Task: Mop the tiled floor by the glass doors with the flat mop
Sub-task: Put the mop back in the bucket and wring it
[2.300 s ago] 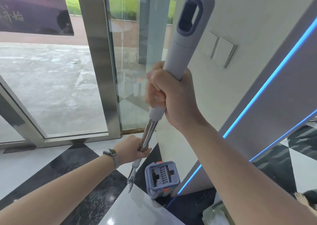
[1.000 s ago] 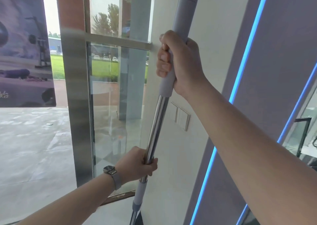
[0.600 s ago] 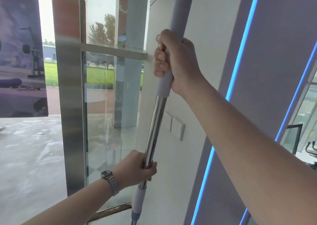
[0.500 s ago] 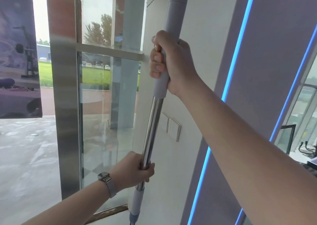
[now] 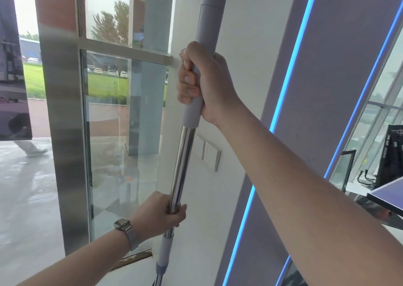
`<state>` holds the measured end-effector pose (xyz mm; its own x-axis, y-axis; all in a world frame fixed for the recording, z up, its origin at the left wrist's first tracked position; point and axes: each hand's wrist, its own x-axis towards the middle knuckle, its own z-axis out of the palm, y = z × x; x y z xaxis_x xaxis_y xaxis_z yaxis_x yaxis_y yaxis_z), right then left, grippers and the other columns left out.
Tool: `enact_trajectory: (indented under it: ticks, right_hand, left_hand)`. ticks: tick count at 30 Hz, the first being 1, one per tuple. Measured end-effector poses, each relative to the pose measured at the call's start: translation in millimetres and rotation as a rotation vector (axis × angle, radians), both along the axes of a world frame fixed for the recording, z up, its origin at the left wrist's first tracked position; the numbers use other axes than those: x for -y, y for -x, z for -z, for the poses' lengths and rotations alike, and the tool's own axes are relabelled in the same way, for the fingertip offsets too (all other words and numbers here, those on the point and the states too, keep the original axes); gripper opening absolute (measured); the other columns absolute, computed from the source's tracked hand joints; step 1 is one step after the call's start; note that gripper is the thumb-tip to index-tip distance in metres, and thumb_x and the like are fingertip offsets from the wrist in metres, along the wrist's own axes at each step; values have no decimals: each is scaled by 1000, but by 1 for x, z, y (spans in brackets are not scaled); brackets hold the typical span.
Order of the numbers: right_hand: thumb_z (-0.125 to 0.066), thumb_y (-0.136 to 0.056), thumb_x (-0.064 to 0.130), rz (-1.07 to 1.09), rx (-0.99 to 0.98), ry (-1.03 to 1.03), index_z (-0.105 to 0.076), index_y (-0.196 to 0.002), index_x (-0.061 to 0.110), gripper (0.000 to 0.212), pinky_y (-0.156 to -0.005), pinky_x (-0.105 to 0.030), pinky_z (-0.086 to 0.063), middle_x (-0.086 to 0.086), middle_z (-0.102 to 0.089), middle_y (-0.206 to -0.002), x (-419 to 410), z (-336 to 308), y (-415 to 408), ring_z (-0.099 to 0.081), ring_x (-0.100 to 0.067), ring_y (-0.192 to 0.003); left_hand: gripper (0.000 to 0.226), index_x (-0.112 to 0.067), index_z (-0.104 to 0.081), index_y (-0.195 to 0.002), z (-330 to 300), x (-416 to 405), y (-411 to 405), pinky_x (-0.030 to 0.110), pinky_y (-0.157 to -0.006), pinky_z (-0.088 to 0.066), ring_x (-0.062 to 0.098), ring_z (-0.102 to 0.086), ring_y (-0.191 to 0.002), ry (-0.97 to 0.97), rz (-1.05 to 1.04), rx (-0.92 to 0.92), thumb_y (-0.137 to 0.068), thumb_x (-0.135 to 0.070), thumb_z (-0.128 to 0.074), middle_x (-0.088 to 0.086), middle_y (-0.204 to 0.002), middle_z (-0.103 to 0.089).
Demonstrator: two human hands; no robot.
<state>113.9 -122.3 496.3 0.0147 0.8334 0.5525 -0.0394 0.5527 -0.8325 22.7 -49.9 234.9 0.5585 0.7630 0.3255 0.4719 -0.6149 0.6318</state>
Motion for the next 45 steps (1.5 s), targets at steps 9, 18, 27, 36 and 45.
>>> enact_trajectory:
  ticks: [9, 18, 27, 36, 45]
  right_hand:
    - [-47, -73, 10, -30, -24, 28, -36, -59, 15, 19, -47, -23, -21, -3, -25, -51, -10, 19, 2, -19, -14, -42]
    - [-46, -75, 9, -51, -10, 22, -35, -58, 14, 21, -46, -21, -26, -1, -27, -48, -20, 25, 8, -21, -15, -40]
    - [-46, -75, 9, -76, 11, 28, -35, -57, 15, 21, -47, -21, -26, 0, -28, -46, -27, 29, 18, -22, -15, -40]
    - [-42, -87, 3, -84, 19, 50, -35, -58, 14, 32, -47, -22, -26, -2, -28, -48, -30, 28, 23, -22, -15, -40]
    - [-50, -90, 4, 48, 11, -1, -40, -60, 12, 33, -46, -22, -30, -4, -35, -51, -30, 3, 28, -27, -17, -41]
  left_hand:
    - [42, -5, -65, -62, 16, -3, 2, 30, -55, -57, 14, -66, -51, 5, -48, -16, -86, -39, -62, -6, -57, -70]
    - [42, -5, -66, -63, 23, -6, 8, 31, -55, -57, 12, -66, -52, 18, -65, -11, -87, -41, -61, -5, -58, -71]
    - [44, -6, -64, -62, 31, -11, 17, 32, -55, -56, 14, -66, -51, -12, -75, -13, -87, -41, -60, -3, -57, -70]
    - [41, -6, -64, -60, 28, -12, 22, 26, -51, -55, 13, -65, -50, 11, -70, -12, -89, -36, -60, -3, -57, -71]
    - [41, -13, -62, -56, 3, -13, 22, 28, -48, -55, 15, -65, -50, 13, -45, 29, -92, -32, -55, -8, -57, -71]
